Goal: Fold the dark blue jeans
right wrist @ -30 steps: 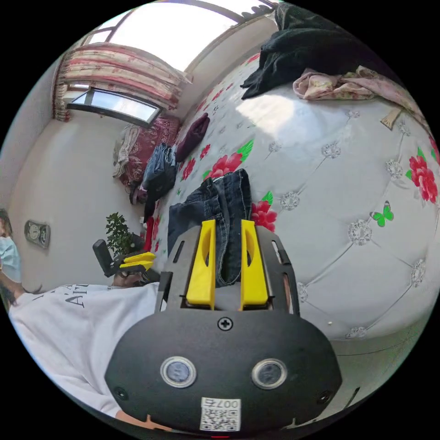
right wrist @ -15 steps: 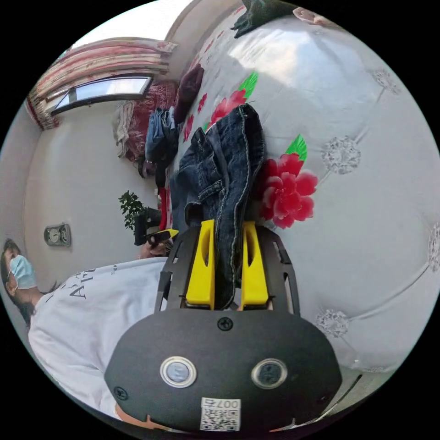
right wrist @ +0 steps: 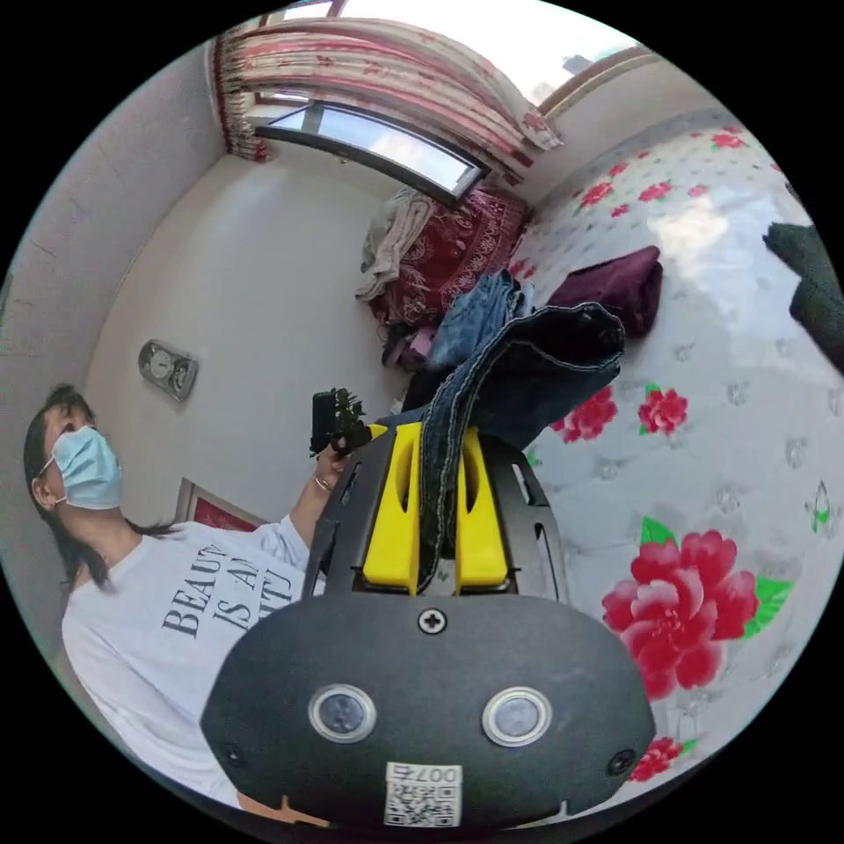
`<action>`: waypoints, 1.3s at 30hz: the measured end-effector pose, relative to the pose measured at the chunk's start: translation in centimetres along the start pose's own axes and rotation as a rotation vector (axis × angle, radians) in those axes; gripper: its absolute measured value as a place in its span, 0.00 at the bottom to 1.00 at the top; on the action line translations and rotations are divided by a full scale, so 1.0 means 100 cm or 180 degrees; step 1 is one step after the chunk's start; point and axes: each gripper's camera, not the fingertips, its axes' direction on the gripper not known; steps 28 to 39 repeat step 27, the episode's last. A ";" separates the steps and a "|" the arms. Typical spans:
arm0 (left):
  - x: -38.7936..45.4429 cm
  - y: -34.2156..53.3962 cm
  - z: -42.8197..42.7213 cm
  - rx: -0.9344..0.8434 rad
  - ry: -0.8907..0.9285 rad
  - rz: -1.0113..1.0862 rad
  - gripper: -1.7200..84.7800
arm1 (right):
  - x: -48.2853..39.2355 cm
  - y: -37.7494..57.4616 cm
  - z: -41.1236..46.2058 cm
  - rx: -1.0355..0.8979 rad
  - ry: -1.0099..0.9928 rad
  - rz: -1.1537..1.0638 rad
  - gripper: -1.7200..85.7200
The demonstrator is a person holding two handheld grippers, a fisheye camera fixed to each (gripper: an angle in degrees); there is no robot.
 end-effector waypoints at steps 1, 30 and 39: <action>-0.006 -0.021 -0.036 0.0155 -0.0153 0.0127 0.07 | -0.018 -0.038 0.023 0.0029 -0.0032 -0.0195 0.05; -0.029 0.196 0.219 -0.1595 -0.2049 -0.0125 0.09 | 0.019 0.190 0.261 -0.2667 0.2881 -0.0498 0.07; -0.029 0.196 0.219 -0.1595 -0.2049 -0.0125 0.09 | 0.019 0.190 0.261 -0.2667 0.2881 -0.0498 0.07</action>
